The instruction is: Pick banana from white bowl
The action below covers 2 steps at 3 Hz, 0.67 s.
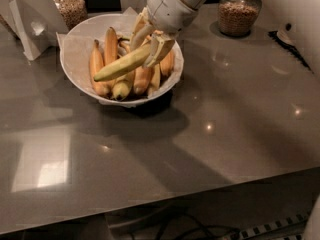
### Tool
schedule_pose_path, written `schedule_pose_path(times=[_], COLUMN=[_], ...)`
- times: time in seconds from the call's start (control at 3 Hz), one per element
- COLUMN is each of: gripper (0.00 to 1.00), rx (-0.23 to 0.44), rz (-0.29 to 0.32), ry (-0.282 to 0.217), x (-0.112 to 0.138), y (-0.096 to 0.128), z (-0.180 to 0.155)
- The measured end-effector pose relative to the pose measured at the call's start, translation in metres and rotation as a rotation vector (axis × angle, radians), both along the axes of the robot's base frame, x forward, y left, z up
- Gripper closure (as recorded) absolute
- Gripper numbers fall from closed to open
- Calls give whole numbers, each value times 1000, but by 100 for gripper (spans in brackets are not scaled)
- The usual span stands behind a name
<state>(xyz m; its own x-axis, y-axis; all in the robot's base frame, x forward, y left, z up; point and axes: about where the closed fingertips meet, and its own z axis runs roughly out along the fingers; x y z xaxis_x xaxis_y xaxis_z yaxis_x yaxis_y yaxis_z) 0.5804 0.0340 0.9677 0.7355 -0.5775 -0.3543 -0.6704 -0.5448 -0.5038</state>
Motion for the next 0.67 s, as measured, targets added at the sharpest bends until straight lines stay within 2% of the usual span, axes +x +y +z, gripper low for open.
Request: schedule_pose_path(times=[0.33,0.67], gripper=[100,100], rx=[34,107], rz=[-11,-15], ry=[-43,-83], x=[-9,-27], y=[-10,-22], z=[26,53])
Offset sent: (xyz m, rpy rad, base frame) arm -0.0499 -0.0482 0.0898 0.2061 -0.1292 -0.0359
